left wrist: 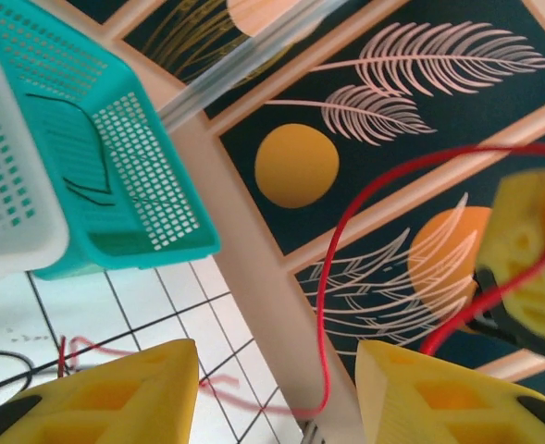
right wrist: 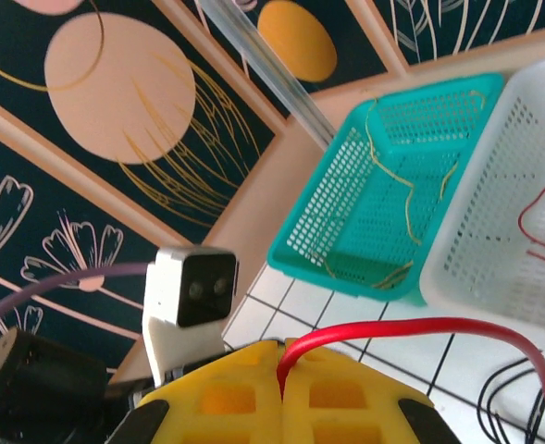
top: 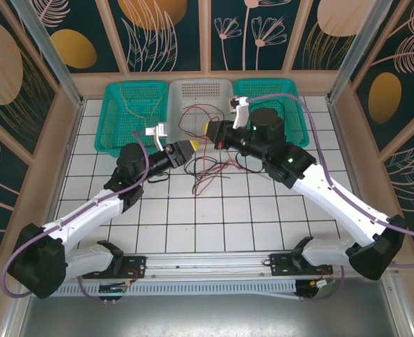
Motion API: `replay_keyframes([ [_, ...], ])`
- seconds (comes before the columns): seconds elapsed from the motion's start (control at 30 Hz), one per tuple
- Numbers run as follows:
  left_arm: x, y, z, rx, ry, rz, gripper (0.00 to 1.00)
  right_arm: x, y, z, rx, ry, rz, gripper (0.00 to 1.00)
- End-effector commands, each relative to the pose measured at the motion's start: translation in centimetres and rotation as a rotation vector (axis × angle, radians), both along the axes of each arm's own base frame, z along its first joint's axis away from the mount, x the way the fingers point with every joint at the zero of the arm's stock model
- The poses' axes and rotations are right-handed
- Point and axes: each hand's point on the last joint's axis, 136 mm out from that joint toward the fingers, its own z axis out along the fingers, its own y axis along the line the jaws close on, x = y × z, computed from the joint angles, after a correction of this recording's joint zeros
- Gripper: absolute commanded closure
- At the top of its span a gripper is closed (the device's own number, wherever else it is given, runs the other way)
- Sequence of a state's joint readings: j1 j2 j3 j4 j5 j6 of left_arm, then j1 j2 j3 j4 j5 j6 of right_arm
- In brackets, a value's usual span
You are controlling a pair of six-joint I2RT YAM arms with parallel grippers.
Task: Untangle the cables
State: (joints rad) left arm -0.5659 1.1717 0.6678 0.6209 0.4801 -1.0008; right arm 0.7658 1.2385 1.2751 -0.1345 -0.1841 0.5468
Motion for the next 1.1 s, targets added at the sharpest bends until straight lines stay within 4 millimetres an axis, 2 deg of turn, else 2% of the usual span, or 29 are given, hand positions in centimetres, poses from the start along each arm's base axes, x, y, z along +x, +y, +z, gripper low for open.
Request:
replay_keyframes([
  [0.0, -1.6, -0.8, 4.0, -0.090, -0.106, -0.086, 0.49, -0.2, -0.8, 5.0, 0.072, -0.129, 0.006, 1.00],
  [0.17, -3.1, -0.2, 7.8, -0.177, -0.196, -0.113, 0.25, 0.4, -0.9, 5.0, 0.072, -0.122, 0.000, 1.00],
  [0.27, -3.2, -0.6, 8.6, -0.167, -0.227, -0.132, 0.21, 0.3, -0.8, 5.0, 0.087, -0.115, 0.010, 1.00],
  [0.4, -2.7, -1.9, 8.1, -0.127, -0.229, -0.178, 0.21, 0.2, -0.7, 4.9, 0.109, -0.102, 0.020, 1.00],
  [0.53, -2.4, -3.1, 8.3, -0.087, -0.261, -0.207, 0.31, 0.0, -0.7, 5.2, 0.148, -0.088, 0.042, 1.00],
  [0.67, -2.0, -2.3, 9.0, -0.052, -0.326, -0.141, 0.31, -0.2, -1.4, 5.6, 0.213, -0.069, 0.068, 1.00],
  [0.8, -2.1, -3.7, 8.9, -0.060, -0.291, -0.230, 0.45, -0.2, -1.6, 5.1, 0.238, -0.046, 0.079, 1.00],
  [0.9, -2.6, -4.2, 9.2, -0.097, -0.278, -0.275, 0.49, -0.1, -1.5, 4.4, 0.239, -0.027, 0.080, 1.00],
  [1.07, -3.1, -5.4, 9.2, -0.096, -0.265, -0.349, 0.66, 0.1, -1.5, 3.5, 0.240, -0.004, 0.074, 1.00],
])
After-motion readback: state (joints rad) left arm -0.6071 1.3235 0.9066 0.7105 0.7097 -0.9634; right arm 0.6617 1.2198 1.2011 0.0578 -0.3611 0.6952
